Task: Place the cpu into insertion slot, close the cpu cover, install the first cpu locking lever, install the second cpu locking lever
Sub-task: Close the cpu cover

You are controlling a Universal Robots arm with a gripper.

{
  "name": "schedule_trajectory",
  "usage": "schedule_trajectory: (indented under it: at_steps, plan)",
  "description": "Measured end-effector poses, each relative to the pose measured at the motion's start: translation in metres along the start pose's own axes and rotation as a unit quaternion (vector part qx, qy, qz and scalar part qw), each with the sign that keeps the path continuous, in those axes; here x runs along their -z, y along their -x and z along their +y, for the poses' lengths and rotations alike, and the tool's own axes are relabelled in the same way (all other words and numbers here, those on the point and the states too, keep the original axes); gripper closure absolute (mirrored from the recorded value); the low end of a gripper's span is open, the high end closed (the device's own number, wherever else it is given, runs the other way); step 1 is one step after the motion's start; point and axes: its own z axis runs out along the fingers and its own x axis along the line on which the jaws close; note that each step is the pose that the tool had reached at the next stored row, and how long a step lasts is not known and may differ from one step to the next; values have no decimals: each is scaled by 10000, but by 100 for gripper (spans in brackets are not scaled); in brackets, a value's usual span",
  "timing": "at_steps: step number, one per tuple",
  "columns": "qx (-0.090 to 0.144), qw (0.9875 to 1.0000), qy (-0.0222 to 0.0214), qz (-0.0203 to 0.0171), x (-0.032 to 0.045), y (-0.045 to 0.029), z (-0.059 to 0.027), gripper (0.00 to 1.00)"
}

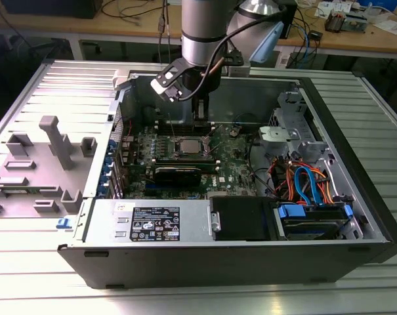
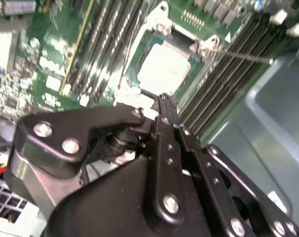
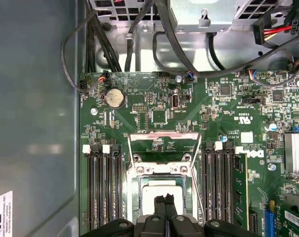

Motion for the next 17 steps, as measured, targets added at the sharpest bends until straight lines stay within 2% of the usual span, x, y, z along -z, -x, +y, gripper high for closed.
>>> schedule_trajectory:
  at_steps: [4,9,11,14,17]
  plan:
    - [0,10000,-2,0,6,-1,103,89]
    - [0,10000,-1,1,167,1,108,89]
    - [0,10000,-2,1,183,1,135,89]
    - [0,10000,-5,1,181,0,236,89]
    - [-1,10000,-11,1,178,-2,375,89]
